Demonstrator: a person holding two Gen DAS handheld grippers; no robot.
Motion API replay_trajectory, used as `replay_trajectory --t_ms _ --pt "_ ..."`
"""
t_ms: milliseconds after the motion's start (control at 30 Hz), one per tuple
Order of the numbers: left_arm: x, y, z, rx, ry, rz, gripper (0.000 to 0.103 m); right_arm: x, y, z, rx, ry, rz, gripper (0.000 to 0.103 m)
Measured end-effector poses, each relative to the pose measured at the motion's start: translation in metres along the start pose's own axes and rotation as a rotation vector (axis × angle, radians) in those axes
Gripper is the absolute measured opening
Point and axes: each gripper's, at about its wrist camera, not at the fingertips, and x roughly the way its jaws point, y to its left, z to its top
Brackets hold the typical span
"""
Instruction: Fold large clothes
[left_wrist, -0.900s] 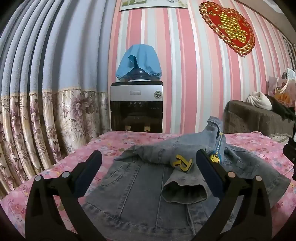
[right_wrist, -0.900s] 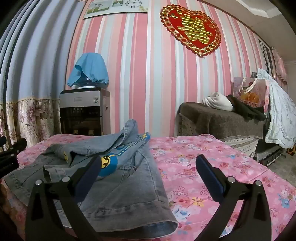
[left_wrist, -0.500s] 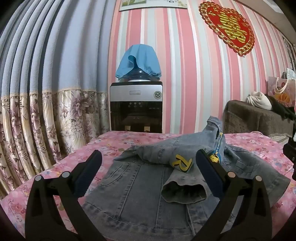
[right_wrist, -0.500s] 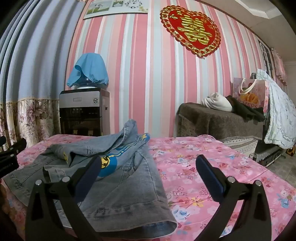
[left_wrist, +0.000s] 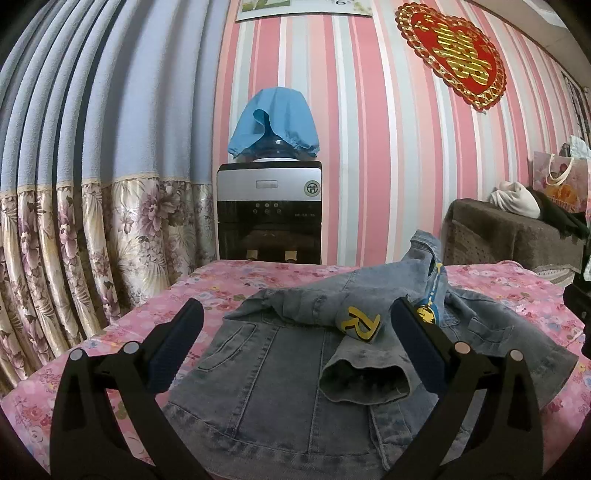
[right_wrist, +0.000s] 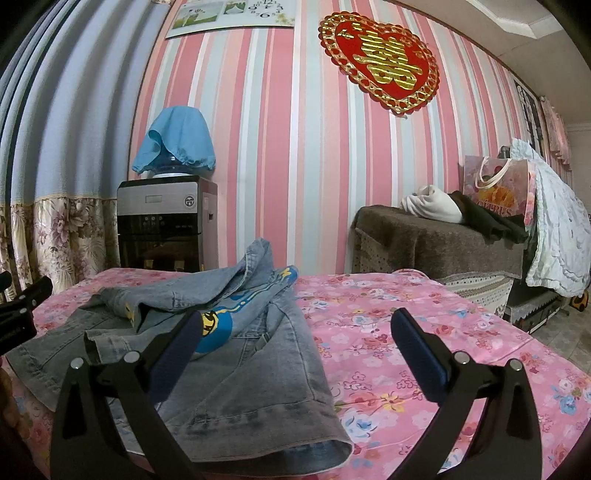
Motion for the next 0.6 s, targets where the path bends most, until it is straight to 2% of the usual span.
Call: replay_trajectory --t_ms 600 --pt "0.0002 0.0016 -0.0011 -0.003 0.004 -0.002 0.100 -0.0064 -0.0036 0.0027 0.000 -0.006 -0.001 0.101"
